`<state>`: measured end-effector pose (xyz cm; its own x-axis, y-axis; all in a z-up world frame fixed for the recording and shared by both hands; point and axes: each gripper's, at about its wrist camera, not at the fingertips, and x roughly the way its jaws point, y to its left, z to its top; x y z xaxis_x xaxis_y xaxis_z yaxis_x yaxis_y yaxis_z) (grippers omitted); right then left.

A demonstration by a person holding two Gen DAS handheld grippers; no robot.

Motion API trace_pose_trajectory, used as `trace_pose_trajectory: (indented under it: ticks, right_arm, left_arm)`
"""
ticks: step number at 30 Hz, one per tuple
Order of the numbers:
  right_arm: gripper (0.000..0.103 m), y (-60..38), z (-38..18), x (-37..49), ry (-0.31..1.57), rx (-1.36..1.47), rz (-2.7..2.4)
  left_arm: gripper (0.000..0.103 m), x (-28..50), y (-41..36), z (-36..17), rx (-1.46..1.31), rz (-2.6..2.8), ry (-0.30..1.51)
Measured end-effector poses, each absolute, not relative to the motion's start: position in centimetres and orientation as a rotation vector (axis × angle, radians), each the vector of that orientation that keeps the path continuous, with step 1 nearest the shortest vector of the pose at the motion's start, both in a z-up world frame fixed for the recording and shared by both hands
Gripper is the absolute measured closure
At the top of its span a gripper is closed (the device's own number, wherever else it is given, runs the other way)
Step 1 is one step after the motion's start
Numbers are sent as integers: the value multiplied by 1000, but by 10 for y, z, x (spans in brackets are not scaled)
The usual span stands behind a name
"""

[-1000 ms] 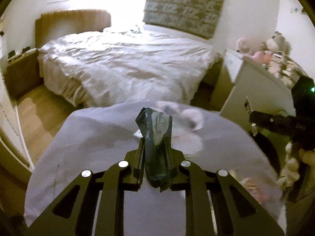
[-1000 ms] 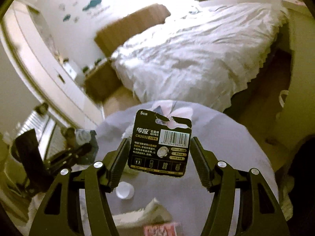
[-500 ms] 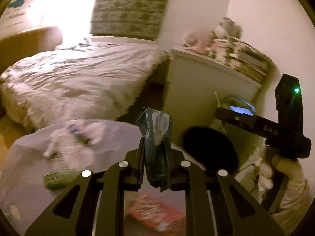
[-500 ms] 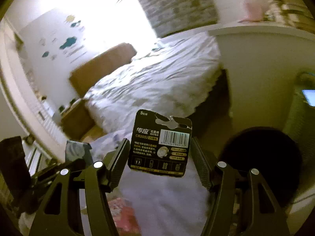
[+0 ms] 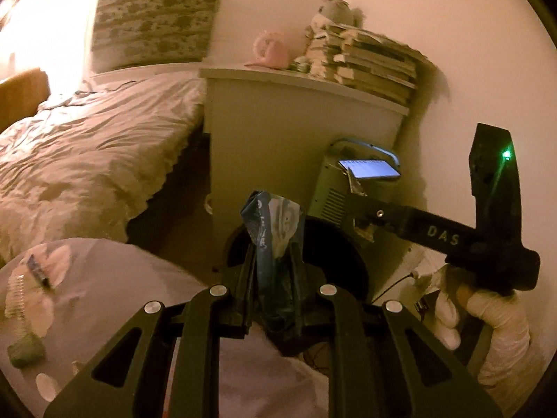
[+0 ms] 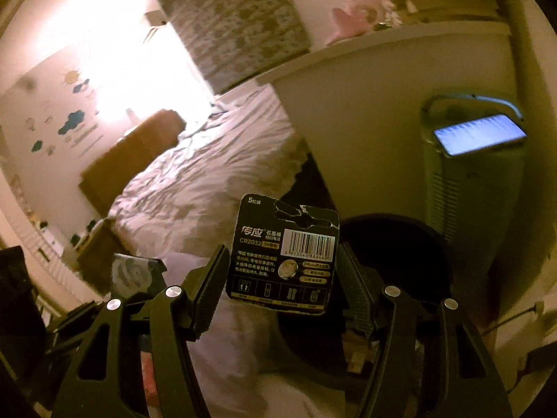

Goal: Collect trash
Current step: 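Carry the tissue pack and battery card over the black bin and open both tools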

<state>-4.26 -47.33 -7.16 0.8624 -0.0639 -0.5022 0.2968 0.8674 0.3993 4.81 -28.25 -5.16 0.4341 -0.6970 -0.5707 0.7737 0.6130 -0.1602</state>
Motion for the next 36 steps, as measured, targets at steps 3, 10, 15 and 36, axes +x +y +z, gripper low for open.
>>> trace_pose_trajectory:
  ticks: [3, 10, 15, 36]
  right_arm:
    - [40, -484, -82, -47, 506, 507, -216]
    - [40, -503, -102, -48, 530, 541, -243]
    - [40, -509, -111, -45, 546, 559, -253]
    - [40, -528, -153, -36, 626, 628, -281]
  left_arm:
    - [85, 46, -296, -55, 146, -934, 656]
    - [85, 47, -317, -69, 176, -946, 690]
    - [85, 50, -328, -77, 190, -949, 710]
    - [85, 64, -366, -112, 241, -967, 779]
